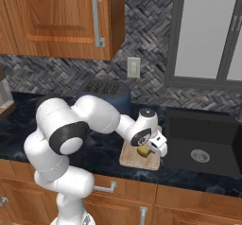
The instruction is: Pick up the sponge from the counter and clean the cutting board by briefly scrubbing or pressing down on the cutting board. Once finished, release the sponge.
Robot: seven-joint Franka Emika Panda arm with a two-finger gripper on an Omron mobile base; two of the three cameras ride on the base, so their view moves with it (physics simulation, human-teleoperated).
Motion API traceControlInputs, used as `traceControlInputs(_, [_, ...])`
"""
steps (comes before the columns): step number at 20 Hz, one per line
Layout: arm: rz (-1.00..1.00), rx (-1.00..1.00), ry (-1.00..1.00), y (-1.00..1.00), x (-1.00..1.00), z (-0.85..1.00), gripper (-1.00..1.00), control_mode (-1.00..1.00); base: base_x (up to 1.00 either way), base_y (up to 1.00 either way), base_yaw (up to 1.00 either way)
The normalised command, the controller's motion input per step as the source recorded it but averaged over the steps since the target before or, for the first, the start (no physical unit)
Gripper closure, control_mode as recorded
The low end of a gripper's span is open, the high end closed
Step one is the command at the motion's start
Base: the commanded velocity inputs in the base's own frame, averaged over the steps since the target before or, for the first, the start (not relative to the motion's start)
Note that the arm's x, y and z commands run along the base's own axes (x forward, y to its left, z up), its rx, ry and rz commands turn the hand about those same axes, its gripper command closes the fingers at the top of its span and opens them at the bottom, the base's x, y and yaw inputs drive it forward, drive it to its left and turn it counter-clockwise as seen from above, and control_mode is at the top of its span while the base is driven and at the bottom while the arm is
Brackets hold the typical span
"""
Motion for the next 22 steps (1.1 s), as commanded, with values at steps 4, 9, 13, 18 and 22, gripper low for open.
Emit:
traceControlInputs(4, [-0.06, 0.00, 0.00, 0.00, 0.54, 0.00, 1.00, -1.00, 0.00, 0.00, 0.00])
traceControlInputs(9, [-0.07, 0.00, 0.00, 0.00, 0.49, -0.02, 1.00, -1.00, 0.00, 0.00, 0.00])
traceControlInputs(13, [-0.07, 0.00, 0.00, 0.00, 0.46, -0.06, 1.00, -1.00, 0.00, 0.00, 0.00])
traceControlInputs(18, [-0.06, 0.00, 0.00, 0.00, 0.37, -0.09, 1.00, -1.00, 0.00, 0.00, 0.00])
traceControlInputs(22, [-0.07, 0.00, 0.00, 0.00, 0.26, -0.06, 1.00, -1.00, 0.00, 0.00, 0.00])
